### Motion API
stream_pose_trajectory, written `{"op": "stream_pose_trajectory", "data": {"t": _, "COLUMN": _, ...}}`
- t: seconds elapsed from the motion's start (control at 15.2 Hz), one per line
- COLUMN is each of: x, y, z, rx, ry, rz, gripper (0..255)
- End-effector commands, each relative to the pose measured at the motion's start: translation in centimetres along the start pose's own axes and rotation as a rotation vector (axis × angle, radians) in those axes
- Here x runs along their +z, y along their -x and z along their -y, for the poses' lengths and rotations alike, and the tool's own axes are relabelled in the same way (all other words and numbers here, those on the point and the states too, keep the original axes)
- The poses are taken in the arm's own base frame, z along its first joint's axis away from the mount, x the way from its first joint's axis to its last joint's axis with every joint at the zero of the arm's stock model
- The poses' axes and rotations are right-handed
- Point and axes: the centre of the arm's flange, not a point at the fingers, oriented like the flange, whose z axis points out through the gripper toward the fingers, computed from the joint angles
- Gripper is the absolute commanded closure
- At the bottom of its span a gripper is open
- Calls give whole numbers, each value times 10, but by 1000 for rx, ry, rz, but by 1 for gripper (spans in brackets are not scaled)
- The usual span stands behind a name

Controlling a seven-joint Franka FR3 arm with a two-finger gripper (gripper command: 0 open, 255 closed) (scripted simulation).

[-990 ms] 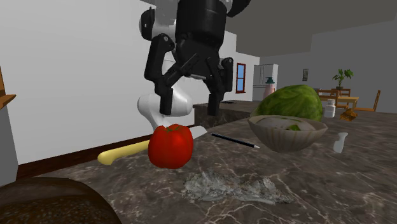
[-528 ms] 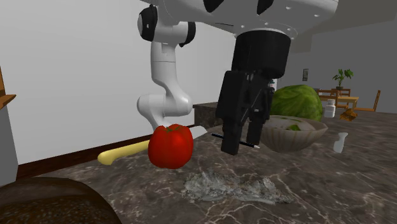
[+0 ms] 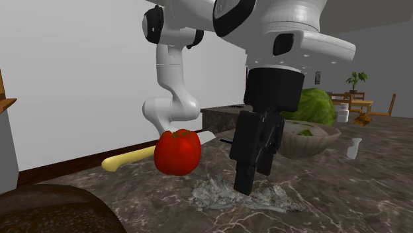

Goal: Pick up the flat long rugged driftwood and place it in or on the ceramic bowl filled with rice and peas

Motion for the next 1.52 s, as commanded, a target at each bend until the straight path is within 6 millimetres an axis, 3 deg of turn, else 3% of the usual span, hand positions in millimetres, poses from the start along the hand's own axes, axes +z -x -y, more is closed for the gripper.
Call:
{"op": "stream_pose_trajectory", "data": {"t": 0.0, "x": 4, "y": 0, "z": 0, "rx": 0, "ry": 0, "rz": 0, "gripper": 0}}
{"op": "stream_pose_trajectory", "data": {"t": 0.46, "x": 3, "y": 0, "z": 0, "rx": 0, "ry": 0, "rz": 0, "gripper": 0}}
{"op": "stream_pose_trajectory", "data": {"t": 0.53, "x": 3, "y": 0, "z": 0, "rx": 0, "ry": 0, "rz": 0, "gripper": 255}}
{"op": "stream_pose_trajectory", "data": {"t": 1.12, "x": 3, "y": 0, "z": 0, "rx": 0, "ry": 0, "rz": 0, "gripper": 255}}
{"op": "stream_pose_trajectory", "data": {"t": 1.19, "x": 3, "y": 0, "z": 0, "rx": 0, "ry": 0, "rz": 0, "gripper": 0}}
{"op": "stream_pose_trajectory", "data": {"t": 1.32, "x": -8, "y": 45, "z": -26, "rx": -357, "ry": -30, "rz": -209, "gripper": 0}}
{"op": "stream_pose_trajectory", "data": {"t": 1.45, "x": -4, "y": 51, "z": -32, "rx": -424, "ry": -35, "rz": -248, "gripper": 0}}
